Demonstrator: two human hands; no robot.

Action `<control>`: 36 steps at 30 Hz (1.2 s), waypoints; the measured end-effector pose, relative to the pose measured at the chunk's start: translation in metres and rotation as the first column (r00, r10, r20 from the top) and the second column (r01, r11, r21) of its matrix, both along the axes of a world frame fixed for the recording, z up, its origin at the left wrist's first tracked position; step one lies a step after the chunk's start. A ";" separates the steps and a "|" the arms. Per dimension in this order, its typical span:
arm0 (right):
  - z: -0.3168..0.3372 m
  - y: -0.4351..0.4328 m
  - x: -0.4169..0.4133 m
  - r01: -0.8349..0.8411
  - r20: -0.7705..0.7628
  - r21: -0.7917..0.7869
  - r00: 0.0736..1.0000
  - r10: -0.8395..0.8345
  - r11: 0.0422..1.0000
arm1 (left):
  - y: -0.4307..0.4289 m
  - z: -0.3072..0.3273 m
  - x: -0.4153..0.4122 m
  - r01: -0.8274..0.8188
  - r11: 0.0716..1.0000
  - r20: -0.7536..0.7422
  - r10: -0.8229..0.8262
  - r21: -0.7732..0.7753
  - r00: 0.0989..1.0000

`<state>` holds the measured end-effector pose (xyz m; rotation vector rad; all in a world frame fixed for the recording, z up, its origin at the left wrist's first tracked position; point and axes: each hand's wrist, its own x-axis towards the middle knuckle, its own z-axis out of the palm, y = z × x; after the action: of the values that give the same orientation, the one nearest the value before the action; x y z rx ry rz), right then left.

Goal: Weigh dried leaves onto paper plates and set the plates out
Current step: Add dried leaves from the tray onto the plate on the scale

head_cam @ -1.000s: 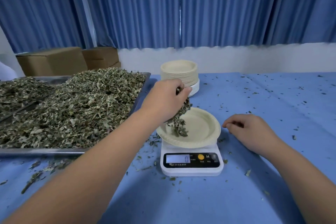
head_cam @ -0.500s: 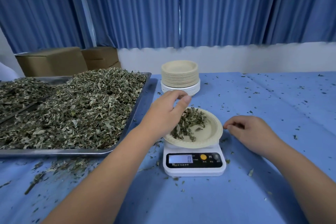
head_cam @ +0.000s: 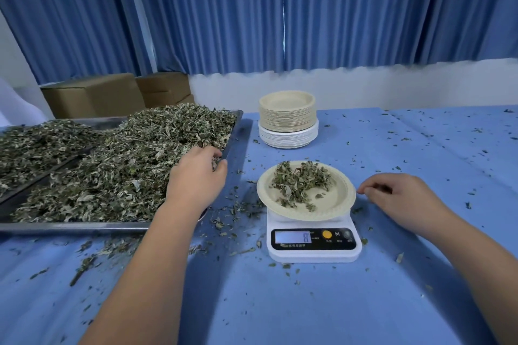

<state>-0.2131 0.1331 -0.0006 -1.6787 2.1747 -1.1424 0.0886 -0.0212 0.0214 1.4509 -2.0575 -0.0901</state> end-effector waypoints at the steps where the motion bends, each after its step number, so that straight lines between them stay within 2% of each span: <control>1: 0.000 0.000 0.001 0.000 -0.007 -0.001 1.000 0.000 1.000 | -0.002 -0.002 0.003 -0.028 0.999 0.037 0.026 0.034 0.999; 6: 0.000 0.000 0.003 -0.007 -0.017 -0.005 1.000 0.007 1.000 | -0.002 -0.009 0.008 -0.124 0.956 0.264 0.051 0.266 0.963; 8: 0.000 -0.001 0.002 -0.006 -0.017 -0.013 1.000 0.006 1.000 | 0.001 -0.010 0.010 -0.117 0.950 0.266 0.038 0.288 0.963; 12: -0.003 -0.001 0.000 0.008 -0.007 -0.015 1.000 -0.008 1.000 | 0.012 -0.002 0.010 -0.165 0.965 0.216 0.120 0.203 0.969; 15: -0.005 0.000 -0.003 0.011 0.005 -0.016 1.000 -0.011 1.000 | 0.018 0.003 0.009 -0.282 0.956 0.327 0.240 0.086 0.914; 16: -0.005 0.000 -0.002 0.009 0.006 -0.014 1.000 -0.009 1.000 | 0.018 0.004 0.009 -0.311 0.945 0.364 0.253 0.107 0.896; 19: -0.005 0.000 -0.002 0.006 0.001 -0.005 1.000 -0.006 1.000 | 0.018 0.000 0.006 -0.330 0.889 0.436 0.173 0.316 0.883; 21: -0.004 0.000 -0.002 0.003 0.001 0.004 1.000 -0.003 1.000 | 0.018 -0.004 0.002 -0.311 0.873 0.441 0.127 0.375 0.889; 25: -0.003 0.001 -0.002 -0.005 -0.020 0.014 1.000 0.005 1.000 | 0.019 -0.008 -0.002 -0.311 0.901 0.425 0.165 0.303 0.890; 30: -0.003 0.000 -0.001 -0.009 -0.013 0.016 1.000 0.010 1.000 | 0.017 -0.012 -0.002 -0.232 0.923 0.268 0.149 0.308 0.952; 36: -0.005 0.000 0.000 -0.018 -0.017 0.029 1.000 0.019 0.999 | 0.016 -0.017 -0.005 -0.244 0.916 0.330 0.134 0.319 0.934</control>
<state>-0.2135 0.1327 -0.0053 -1.6995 2.1706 -1.0907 0.0837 -0.0054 0.0045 1.9915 -2.2069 -0.1779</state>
